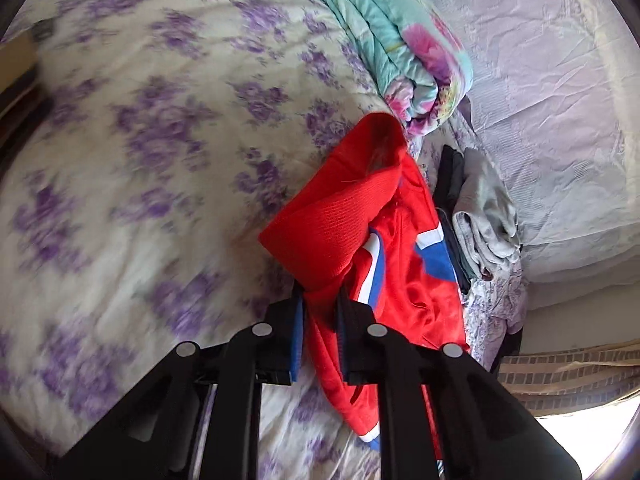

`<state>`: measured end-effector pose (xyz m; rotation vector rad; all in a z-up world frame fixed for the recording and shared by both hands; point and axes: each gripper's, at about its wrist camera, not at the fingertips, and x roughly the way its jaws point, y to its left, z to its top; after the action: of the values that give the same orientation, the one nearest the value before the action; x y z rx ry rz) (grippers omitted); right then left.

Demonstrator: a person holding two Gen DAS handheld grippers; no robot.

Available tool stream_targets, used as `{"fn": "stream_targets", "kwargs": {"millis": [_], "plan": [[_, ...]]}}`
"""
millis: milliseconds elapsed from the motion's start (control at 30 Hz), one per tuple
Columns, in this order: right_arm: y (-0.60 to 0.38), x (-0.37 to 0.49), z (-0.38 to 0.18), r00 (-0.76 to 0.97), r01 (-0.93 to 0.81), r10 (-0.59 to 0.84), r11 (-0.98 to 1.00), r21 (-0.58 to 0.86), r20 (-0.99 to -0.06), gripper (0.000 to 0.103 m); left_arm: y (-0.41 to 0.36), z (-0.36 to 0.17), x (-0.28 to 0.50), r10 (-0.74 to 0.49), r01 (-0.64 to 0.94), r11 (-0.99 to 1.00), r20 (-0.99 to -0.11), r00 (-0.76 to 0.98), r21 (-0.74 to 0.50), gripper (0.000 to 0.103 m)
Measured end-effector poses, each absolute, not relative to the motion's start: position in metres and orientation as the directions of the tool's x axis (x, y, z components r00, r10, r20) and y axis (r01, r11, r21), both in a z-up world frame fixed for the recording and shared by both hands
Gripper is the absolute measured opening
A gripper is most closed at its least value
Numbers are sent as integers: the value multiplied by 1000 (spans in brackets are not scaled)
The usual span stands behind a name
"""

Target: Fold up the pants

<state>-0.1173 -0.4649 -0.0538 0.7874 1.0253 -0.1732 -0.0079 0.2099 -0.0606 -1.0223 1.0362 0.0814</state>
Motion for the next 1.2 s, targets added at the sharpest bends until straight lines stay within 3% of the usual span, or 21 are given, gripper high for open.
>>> {"fn": "stream_targets", "kwargs": {"millis": [300, 333, 367, 400, 433, 467, 533, 733, 967, 1133, 1167, 1200], "plan": [[-471, -123, -107, 354, 511, 266, 748, 424, -896, 8, 219, -111, -86, -351, -659, 496, -824, 444, -566, 15], [-470, -120, -107, 344, 499, 269, 759, 418, -900, 9, 216, -104, -85, -327, -651, 530, -839, 434, -543, 19], [-471, -118, -103, 336, 490, 254, 775, 399, -907, 16, 215, -98, -83, -305, -645, 562, -854, 422, -519, 31], [-474, -116, -95, 344, 487, 215, 792, 369, -914, 36, 216, -87, -81, -253, -645, 598, -876, 411, -475, 41], [-478, -112, -84, 370, 488, 167, 802, 344, -914, 47, 217, -80, -80, -213, -648, 614, -885, 415, -451, 59], [-485, -110, -73, 405, 492, 124, 805, 331, -906, 51, 222, -69, -79, -159, -650, 628, -888, 432, -429, 67], [-499, -98, -58, 460, 500, 112, 787, 361, -881, 51, 234, -53, -77, -112, -647, 632, -876, 469, -427, 67], [-495, -13, -69, 558, 448, 283, 688, 571, -780, 42, 241, -49, -7, -144, -586, 676, -859, 491, -447, 67], [-458, 82, -104, 529, 455, 323, 672, 584, -785, 42, 210, -78, 90, -173, -520, 768, -902, 395, -375, 67], [-465, 104, -126, 532, 535, 315, 595, 600, -786, 43, 205, -99, 113, -160, -523, 784, -923, 351, -335, 68], [-464, 107, -130, 531, 537, 324, 586, 607, -783, 42, 204, -100, 116, -150, -520, 791, -925, 349, -324, 68], [-462, 110, -133, 530, 532, 326, 591, 606, -783, 31, 204, -101, 119, -141, -517, 797, -928, 345, -312, 68]]}}
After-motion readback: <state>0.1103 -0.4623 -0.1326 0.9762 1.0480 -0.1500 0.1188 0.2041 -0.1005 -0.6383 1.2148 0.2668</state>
